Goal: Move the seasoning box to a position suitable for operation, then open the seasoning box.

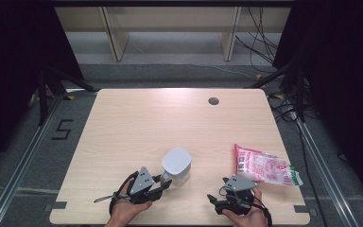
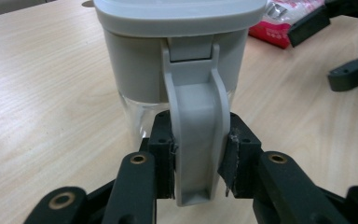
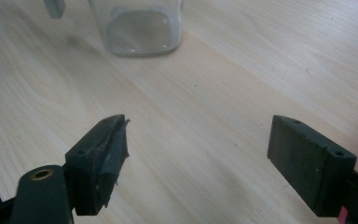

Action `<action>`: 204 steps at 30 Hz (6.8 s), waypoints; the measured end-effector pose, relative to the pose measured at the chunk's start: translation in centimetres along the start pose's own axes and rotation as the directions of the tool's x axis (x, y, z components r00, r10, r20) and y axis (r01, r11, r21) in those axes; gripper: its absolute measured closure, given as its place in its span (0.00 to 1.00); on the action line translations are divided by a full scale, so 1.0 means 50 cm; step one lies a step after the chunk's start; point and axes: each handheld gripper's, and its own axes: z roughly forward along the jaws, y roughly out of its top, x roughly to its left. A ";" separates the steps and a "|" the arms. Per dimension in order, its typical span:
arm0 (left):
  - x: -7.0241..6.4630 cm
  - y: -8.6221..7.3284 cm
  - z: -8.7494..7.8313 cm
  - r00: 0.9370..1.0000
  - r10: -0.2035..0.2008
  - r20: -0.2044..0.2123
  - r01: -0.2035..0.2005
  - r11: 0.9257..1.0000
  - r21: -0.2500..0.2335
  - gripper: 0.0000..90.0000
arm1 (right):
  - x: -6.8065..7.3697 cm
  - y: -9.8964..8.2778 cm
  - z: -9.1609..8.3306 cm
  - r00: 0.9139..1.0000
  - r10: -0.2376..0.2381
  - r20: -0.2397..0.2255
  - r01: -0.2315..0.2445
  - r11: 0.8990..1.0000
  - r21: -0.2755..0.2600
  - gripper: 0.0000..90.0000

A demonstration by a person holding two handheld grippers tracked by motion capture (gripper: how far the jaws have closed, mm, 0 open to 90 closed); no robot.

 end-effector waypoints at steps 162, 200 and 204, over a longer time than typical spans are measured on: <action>0.108 0.150 0.044 0.999 -0.046 -0.027 0.042 0.992 -0.117 0.97 | 0.004 0.004 0.009 1.000 -0.010 -0.004 0.010 1.000 -0.016 0.23; 0.118 0.151 0.057 0.998 -0.046 -0.036 0.042 0.993 -0.109 0.95 | -0.083 0.065 0.020 0.998 0.001 0.062 0.013 0.977 -0.214 0.68; 0.119 0.150 0.057 0.998 -0.046 -0.039 0.041 0.993 -0.109 0.95 | -0.081 0.086 0.029 0.998 -0.032 0.052 0.044 0.970 -0.240 0.82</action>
